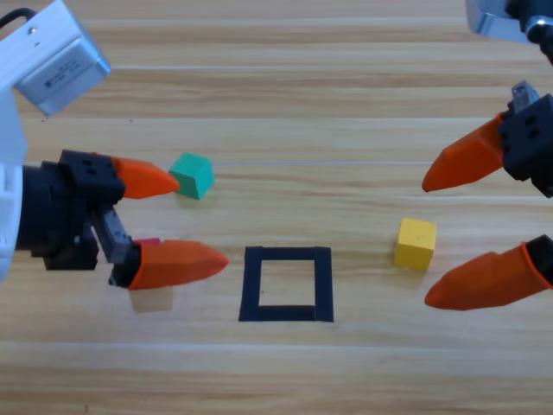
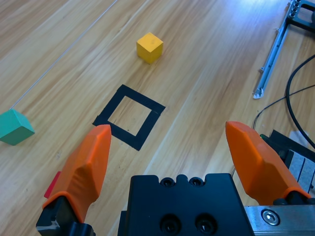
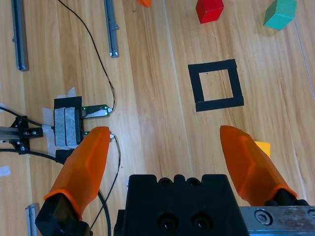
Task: Stack the blocks in the rectangular block: red at the bottom, yellow in the middle, green on top
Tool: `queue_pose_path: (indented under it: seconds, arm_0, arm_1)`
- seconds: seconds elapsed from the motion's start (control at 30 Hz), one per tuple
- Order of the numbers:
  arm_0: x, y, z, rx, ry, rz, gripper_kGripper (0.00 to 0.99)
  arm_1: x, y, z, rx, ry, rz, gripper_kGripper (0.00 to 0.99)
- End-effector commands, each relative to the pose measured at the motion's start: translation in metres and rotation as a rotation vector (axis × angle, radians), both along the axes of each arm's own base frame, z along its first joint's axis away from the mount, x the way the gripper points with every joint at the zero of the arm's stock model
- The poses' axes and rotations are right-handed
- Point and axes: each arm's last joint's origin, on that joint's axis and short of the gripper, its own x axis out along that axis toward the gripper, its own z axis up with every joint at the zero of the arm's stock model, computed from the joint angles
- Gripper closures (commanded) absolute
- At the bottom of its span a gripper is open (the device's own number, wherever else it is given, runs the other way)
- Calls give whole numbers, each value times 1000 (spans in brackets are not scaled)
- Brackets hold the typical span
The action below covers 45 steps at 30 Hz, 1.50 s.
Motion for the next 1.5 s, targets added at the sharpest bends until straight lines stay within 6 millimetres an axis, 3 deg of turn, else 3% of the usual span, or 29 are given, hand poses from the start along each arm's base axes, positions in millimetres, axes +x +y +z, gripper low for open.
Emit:
queue_pose_path:
  seconds: [0.03, 0.17, 0.3, 0.5, 0.7, 0.83, 1.1, 1.37, 1.5]
  arm_0:
    - [1, -6, -2, 16, 14, -4, 0]
    - [1, -6, -2, 20, 14, -3, 0]
    - [2, -6, -2, 22, 16, 0, 0]
    - [2, -7, -2, 27, 17, 4, 0]
    - [3, -6, -2, 44, 19, 26, 0]
    - [5, -4, 6, 46, 24, 99, 0]
    - [19, -2, 40, -11, 53, 259, 0]
    - [50, 2, 69, -13, 164, 473, 0]
    - [62, 9, 68, 9, 236, 576, 0]
  arm_1:
    - [2, 13, -11, -36, 7, 8, 4]
    - [4, 12, -14, -59, -5, -32, 4]
    - [17, 19, -30, -163, -49, -159, 4]
    - [48, 45, -89, -403, -74, -260, 4]
    - [69, 54, -122, -530, -99, -290, 4]
    - [84, 49, -129, -569, -115, -290, 4]
    - [133, 17, -122, -515, -55, -271, 5]
    - [153, 28, -138, -593, -6, -186, 5]
    - [154, 32, -149, -594, 32, -168, 5]
